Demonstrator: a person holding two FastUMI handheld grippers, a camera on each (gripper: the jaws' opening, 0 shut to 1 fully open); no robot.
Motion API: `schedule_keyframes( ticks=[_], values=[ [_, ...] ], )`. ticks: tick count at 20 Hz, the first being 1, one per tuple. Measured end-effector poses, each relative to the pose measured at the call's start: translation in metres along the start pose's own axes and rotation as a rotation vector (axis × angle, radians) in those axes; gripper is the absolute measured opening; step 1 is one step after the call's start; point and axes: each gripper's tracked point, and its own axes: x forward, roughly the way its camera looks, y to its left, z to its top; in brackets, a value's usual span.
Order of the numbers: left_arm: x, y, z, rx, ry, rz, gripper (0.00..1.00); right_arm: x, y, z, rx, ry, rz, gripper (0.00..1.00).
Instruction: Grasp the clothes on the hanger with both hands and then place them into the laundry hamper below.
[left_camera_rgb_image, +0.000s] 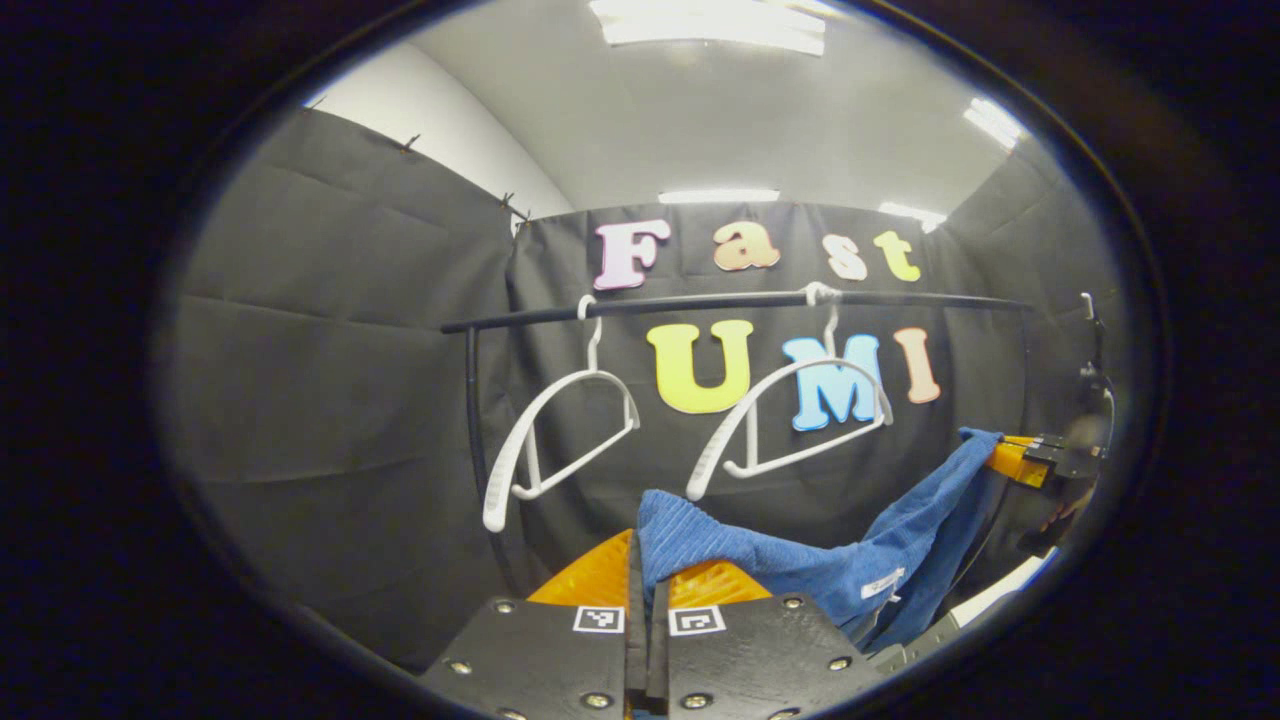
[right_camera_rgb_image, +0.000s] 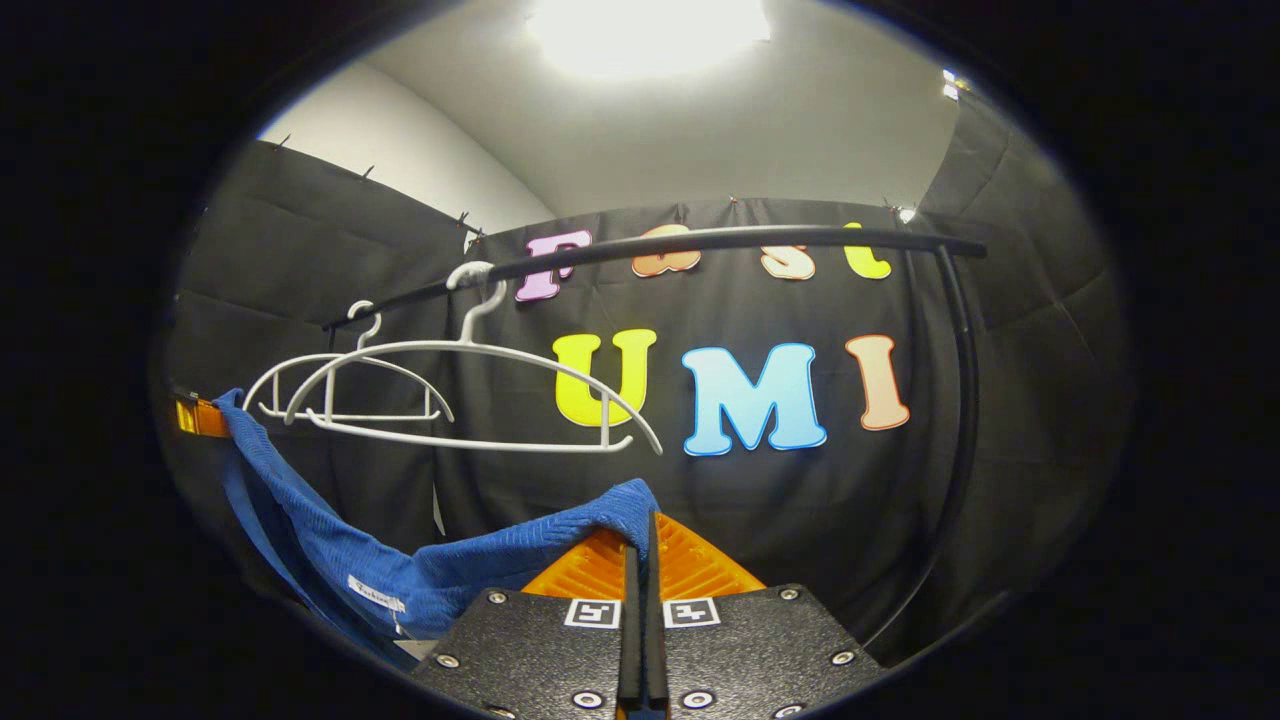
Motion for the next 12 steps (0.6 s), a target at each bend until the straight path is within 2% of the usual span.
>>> schedule_keyframes(
  ticks=[1,2,3,11,12],
  values=[
    [-0.004,-0.006,0.005,-0.001,-0.010,-0.022,0.01,-0.008,0.006,0.006,0.005,-0.005,0.001,0.01],
    [-0.007,-0.012,0.009,-0.003,-0.021,-0.044,0.05,-0.017,0.013,0.012,0.010,-0.013,0.004,0.01],
    [-0.009,-0.019,0.013,-0.008,-0.031,-0.065,0.01,-0.025,0.019,0.018,0.014,-0.021,0.005,0.01],
    [-0.045,-0.064,0.028,-0.048,-0.088,-0.213,0.01,-0.087,0.071,0.051,0.032,-0.076,0.027,0.01],
    [-0.050,-0.068,0.028,-0.048,-0.093,-0.228,0.06,-0.095,0.078,0.051,0.032,-0.075,0.030,0.01]
  ],
)
